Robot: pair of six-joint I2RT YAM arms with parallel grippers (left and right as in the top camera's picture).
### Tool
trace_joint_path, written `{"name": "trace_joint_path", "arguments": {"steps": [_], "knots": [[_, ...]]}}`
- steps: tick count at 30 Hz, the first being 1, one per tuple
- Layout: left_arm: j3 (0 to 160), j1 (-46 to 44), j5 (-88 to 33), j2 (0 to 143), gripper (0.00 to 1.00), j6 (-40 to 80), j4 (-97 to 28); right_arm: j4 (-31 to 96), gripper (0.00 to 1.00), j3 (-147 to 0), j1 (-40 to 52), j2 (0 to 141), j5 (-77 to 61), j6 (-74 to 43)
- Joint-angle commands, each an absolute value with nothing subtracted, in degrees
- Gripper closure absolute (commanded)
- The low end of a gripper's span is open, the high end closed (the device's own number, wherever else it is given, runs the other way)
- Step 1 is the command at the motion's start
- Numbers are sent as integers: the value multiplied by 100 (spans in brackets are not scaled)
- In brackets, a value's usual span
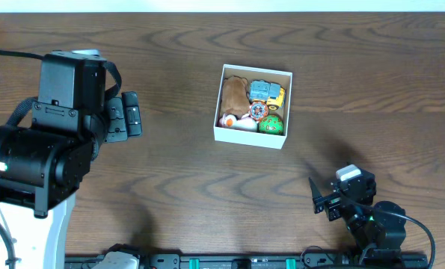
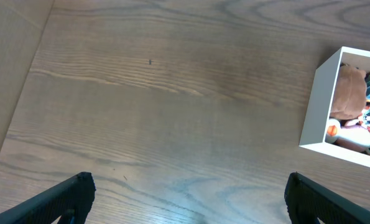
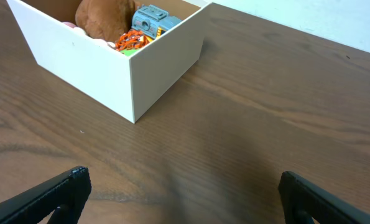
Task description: Pack container
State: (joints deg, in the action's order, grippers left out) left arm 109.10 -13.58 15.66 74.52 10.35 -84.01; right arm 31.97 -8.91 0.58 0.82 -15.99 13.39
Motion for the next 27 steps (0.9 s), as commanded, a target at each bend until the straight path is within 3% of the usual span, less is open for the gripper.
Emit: {"name": "trace_joint_path", "arguments": {"steps": [1,11,27], "knots": [[10899,-1334,1660,7463,2,1063,-8418,3192,1,-858,110,32,-1542,1245],[10890,-1258,1651,7137,2,1070,-8366,3192,1,-858,110,32,-1542,1245],[8357,-386,1503,4799,2,1129,-6060,3192,1,-858,110,32,-1542,1245]]}}
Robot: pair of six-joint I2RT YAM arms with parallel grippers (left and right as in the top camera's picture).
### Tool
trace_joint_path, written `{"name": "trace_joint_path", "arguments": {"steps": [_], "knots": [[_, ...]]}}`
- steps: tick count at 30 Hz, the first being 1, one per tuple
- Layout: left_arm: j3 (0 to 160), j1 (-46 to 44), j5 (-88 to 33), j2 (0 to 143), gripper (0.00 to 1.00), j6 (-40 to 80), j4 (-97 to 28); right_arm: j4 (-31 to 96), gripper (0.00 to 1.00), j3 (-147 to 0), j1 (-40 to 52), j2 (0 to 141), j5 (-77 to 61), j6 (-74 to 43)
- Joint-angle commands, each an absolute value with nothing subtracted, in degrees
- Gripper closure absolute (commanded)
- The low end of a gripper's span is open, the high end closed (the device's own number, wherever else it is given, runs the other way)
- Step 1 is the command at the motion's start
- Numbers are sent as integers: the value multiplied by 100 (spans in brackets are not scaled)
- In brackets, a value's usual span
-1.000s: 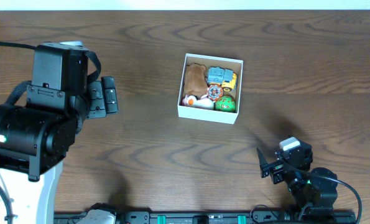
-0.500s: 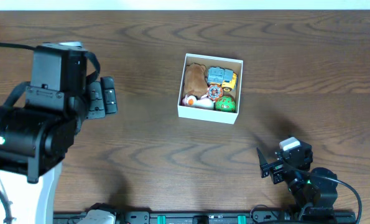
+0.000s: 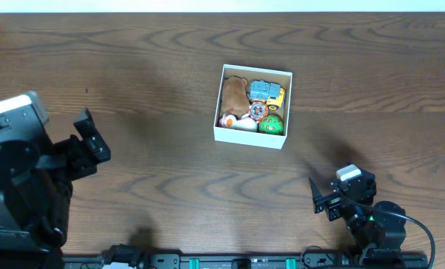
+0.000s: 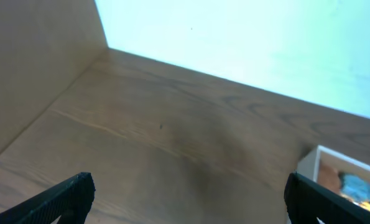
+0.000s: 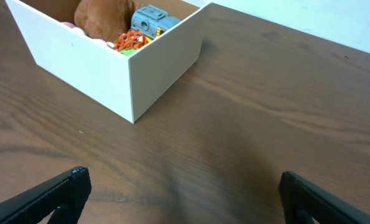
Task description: Pack container
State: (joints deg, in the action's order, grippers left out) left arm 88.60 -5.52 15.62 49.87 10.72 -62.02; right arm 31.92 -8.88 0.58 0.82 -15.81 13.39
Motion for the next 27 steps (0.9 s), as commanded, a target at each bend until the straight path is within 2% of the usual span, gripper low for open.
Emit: {"name": "trace_joint_path", "arguments": {"steps": [1,12,27], "knots": [[8132,-351,1496,4672,2,1131,-5959,3192,1,-858,110,32,-1542,1245],[6309,-344,1243,3660,2,1133,-4707,3192,1,-858,110,32,-1542,1245],[4668,-344,1223,2373,2,1175,-4650,3192,1,-858,110,32,-1542,1245]]}}
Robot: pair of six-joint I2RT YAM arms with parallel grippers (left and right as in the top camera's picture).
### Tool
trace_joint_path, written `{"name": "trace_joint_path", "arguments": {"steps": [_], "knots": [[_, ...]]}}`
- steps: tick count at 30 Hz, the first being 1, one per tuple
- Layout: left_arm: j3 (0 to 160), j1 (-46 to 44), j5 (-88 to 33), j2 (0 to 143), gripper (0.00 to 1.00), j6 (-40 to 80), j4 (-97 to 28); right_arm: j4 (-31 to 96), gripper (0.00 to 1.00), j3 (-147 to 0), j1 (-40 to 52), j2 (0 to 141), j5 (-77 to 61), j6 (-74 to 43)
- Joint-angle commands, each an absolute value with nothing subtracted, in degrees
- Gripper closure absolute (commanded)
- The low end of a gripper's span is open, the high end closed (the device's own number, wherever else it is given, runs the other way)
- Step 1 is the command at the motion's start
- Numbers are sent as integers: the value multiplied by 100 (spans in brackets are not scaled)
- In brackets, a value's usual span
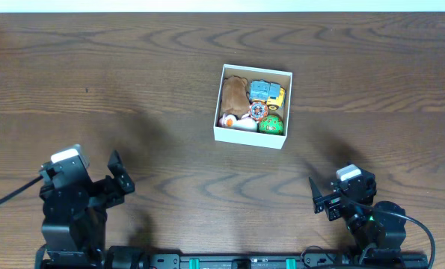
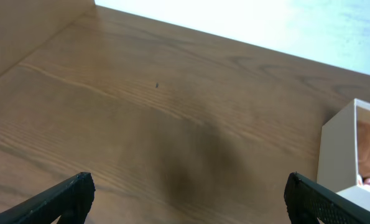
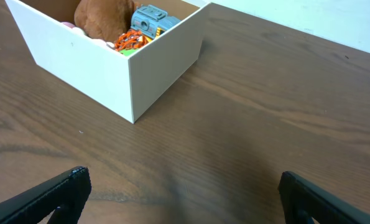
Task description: Pack container
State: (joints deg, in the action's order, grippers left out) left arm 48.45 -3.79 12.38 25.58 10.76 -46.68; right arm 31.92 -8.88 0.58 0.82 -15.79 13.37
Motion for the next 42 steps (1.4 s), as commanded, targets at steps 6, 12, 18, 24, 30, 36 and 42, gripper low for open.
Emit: {"name": "trace_joint_path", "arguments": {"steps": [6,12,18,24,30,36,42], "knots": [[4053,-344,1103,1927,2,1175,-4292,3192,1,-858,110,32,-1542,1245],[3190,-344,1028,1393,2,1175,-3640,3192,1,-858,110,32,-1542,1245],[2480,-344,915,928,2,1177,-3282,3192,1,-858,110,32,-1542,1245],[1916,-344,829,567,2,1175,-3079,3192,1,-858,110,32,-1544,1245],[1326,-344,788,187,2,1181,-2779,3192,1,-858,110,32,-1542,1245],[1002,-344,790,12,2,1194,-2641,3192,1,-858,110,32,-1542,1245],[845,-362,790,10,2,1194,-2646,3192,1,-858,110,32,-1542,1245]]}}
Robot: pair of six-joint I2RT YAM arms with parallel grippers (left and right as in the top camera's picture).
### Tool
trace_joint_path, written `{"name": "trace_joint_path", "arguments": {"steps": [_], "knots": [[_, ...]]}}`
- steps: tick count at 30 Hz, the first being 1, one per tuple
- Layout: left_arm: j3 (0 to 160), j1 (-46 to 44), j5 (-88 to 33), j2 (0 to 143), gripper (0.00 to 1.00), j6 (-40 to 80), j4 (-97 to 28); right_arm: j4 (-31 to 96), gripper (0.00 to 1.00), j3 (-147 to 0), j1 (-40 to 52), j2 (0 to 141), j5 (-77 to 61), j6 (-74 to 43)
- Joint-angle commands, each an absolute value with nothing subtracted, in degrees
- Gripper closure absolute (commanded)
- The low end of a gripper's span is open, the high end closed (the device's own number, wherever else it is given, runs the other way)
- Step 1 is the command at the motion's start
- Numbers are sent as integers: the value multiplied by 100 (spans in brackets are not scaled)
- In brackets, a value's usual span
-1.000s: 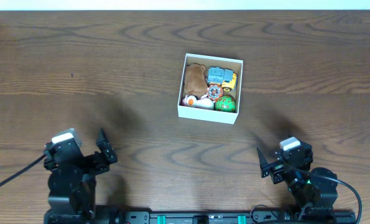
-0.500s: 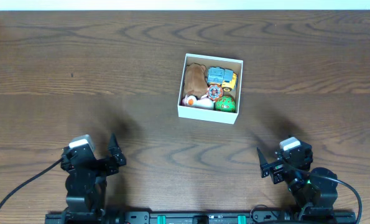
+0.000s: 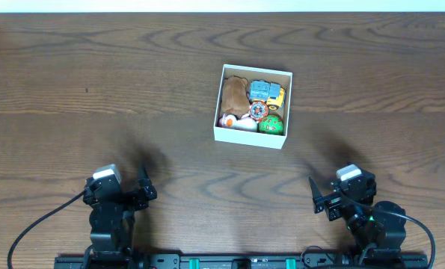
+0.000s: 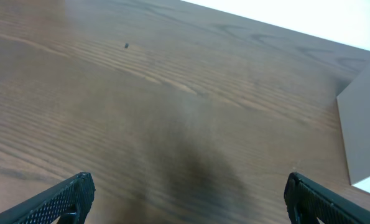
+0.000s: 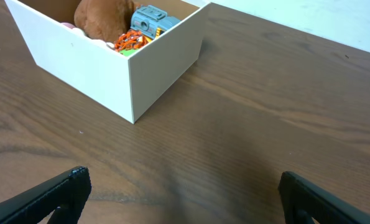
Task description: Pack container
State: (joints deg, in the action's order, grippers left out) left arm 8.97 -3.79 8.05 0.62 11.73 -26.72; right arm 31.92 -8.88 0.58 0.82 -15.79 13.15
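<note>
A white box [image 3: 216, 131] sits mid-table and holds a brown plush [image 3: 233, 93], a blue-and-yellow toy [image 3: 265, 91], a green ball [image 3: 271, 124], a patterned round toy [image 3: 257, 110] and a white-and-orange piece [image 3: 233, 121]. The same box [image 5: 110, 74] fills the upper left of the right wrist view. My left gripper [image 4: 188, 196] is open at the near left edge, empty over bare wood. My right gripper [image 5: 185, 193] is open at the near right edge, empty too.
The brown wooden table [image 3: 95, 90] spreads around the box. A corner of the box [image 4: 362, 124] shows at the right edge of the left wrist view. A small dark speck [image 4: 126, 45] marks the wood on the left.
My left arm has drawn further back and right along the near edge, now folded low. The right arm and the box have not moved.
My left arm stood tall at the left of the table, level with the box. Then it was lower and nearer the front left. Then it was folded at the near edge, and now rests further right there. The right arm stayed parked throughout.
</note>
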Motion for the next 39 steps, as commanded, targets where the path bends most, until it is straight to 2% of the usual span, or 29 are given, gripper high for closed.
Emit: {"name": "trace_joint_path", "arguments": {"steps": [1,39], "knots": [[845,-362,790,10,2,1194,-2646,3192,1,-858,110,32,-1542,1245],[845,-360,792,23,2,1192,-2842,3192,1,-858,110,32,-1542,1245]]}}
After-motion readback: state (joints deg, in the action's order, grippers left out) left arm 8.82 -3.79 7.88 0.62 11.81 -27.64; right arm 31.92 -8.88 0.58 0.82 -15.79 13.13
